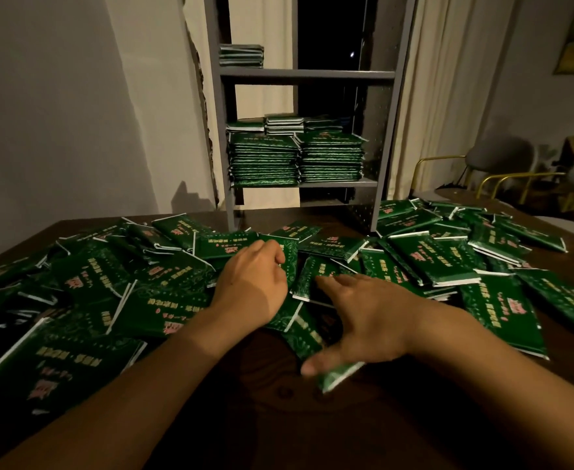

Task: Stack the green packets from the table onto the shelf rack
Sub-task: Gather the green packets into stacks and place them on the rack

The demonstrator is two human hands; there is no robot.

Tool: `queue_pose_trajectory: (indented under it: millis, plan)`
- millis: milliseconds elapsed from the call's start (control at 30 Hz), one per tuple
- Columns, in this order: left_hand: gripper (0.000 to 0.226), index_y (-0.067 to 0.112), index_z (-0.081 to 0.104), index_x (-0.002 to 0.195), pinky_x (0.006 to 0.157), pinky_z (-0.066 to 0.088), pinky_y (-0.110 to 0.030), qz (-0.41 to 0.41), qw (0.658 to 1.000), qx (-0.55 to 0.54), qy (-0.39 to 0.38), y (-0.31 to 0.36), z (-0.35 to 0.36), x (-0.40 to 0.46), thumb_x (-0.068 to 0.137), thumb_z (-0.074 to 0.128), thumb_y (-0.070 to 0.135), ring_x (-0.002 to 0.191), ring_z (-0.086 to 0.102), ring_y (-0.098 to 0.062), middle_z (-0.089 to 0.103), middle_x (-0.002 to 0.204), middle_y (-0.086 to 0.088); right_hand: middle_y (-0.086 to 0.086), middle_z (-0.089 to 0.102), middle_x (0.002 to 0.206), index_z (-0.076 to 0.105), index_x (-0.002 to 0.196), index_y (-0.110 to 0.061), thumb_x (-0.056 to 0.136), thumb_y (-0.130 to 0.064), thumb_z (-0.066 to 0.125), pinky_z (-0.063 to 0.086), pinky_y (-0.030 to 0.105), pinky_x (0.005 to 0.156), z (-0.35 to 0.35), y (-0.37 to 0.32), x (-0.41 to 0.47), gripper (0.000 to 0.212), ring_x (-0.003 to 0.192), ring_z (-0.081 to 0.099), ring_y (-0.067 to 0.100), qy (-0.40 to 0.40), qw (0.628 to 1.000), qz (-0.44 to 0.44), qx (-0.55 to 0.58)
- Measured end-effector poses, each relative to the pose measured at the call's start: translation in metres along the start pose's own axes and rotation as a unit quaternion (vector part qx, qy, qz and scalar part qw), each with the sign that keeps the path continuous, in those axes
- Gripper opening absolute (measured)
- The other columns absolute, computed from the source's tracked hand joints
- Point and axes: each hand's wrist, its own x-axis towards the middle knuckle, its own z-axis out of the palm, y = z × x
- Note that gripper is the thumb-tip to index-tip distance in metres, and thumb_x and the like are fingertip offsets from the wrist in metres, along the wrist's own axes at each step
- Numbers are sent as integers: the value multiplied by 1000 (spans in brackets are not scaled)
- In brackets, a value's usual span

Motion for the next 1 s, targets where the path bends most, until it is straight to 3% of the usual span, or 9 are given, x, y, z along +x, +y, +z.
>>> queue_pose_trajectory:
  millis: [100, 267, 400, 533, 667, 800, 833, 900, 1000]
  plan:
    - [20, 22, 58, 115, 91, 46, -34, 7, 1000, -3, -14, 1, 2, 2, 101, 45, 18, 107, 52, -18, 57, 114, 6, 6, 43, 146, 30, 151, -18, 77, -70, 66, 46, 43, 105, -5, 2, 6, 97, 131, 47, 29, 48, 999, 9, -12]
    - [18, 23, 59, 110, 85, 46, -34, 2, 1000, -11, -26, 1, 4, 8, 101, 44, 18, 102, 54, -18, 56, 110, 6, 2, 58, 112, 54, 121, -23, 83, -53, 66, 49, 33, 82, -7, -2, 5, 51, 104, 60, 27, 128, 990, 0, -53]
    - [17, 20, 61, 107, 81, 47, -32, 4, 996, -84, 25, -8, 13, 0, 102, 45, 15, 95, 53, -14, 57, 106, 6, 0, 66, 107, 57, 123, -31, 87, -41, 59, 53, 34, 82, -13, 8, 1, 37, 100, 64, 25, 245, 969, 33, 20]
    - [16, 18, 63, 99, 66, 42, -23, -18, 983, -167, 68, -16, 15, 4, 101, 49, 10, 81, 52, -8, 57, 96, 8, -9, 66, 102, 58, 121, -40, 89, -33, 65, 56, 38, 85, -15, 20, 3, 33, 93, 64, 17, 269, 950, 51, 152]
    - [19, 17, 61, 96, 67, 46, -17, -5, 982, -174, 67, -24, 19, 1, 95, 53, 0, 79, 54, -5, 54, 92, 10, -9, 64, 96, 59, 124, -33, 93, -21, 64, 55, 27, 73, -25, 31, 10, 33, 87, 64, 13, 393, 861, 74, 314]
    - [15, 17, 61, 96, 57, 52, -29, -42, 975, -214, 32, -26, 14, 4, 101, 49, 9, 66, 55, -15, 58, 85, -3, -2, 69, 92, 66, 99, -24, 95, -10, 58, 55, 29, 71, -41, 37, 23, 17, 85, 68, 13, 440, 747, 24, 498]
    - [19, 18, 61, 95, 62, 53, -30, -64, 966, -248, 31, -24, 9, 6, 104, 45, 13, 70, 57, -18, 62, 87, -6, 0, 70, 91, 66, 94, -24, 95, -7, 57, 54, 29, 70, -44, 36, 26, 19, 84, 68, 13, 438, 725, 9, 532]
    - [32, 19, 64, 94, 86, 56, -43, -121, 904, -408, 34, -17, -6, 8, 108, 35, 24, 89, 65, -21, 69, 96, -8, 3, 68, 85, 66, 86, -19, 94, -5, 56, 51, 30, 67, -49, 35, 33, 19, 80, 67, 16, 428, 693, -4, 581]
    - [68, 6, 65, 111, 86, 56, -46, -193, 709, -674, -77, -11, -25, 4, 105, 21, 58, 96, 72, -27, 74, 106, -19, 8, 69, 86, 67, 85, -13, 94, -3, 56, 55, 30, 66, -40, 35, 46, 17, 79, 69, 18, 395, 676, 10, 621]
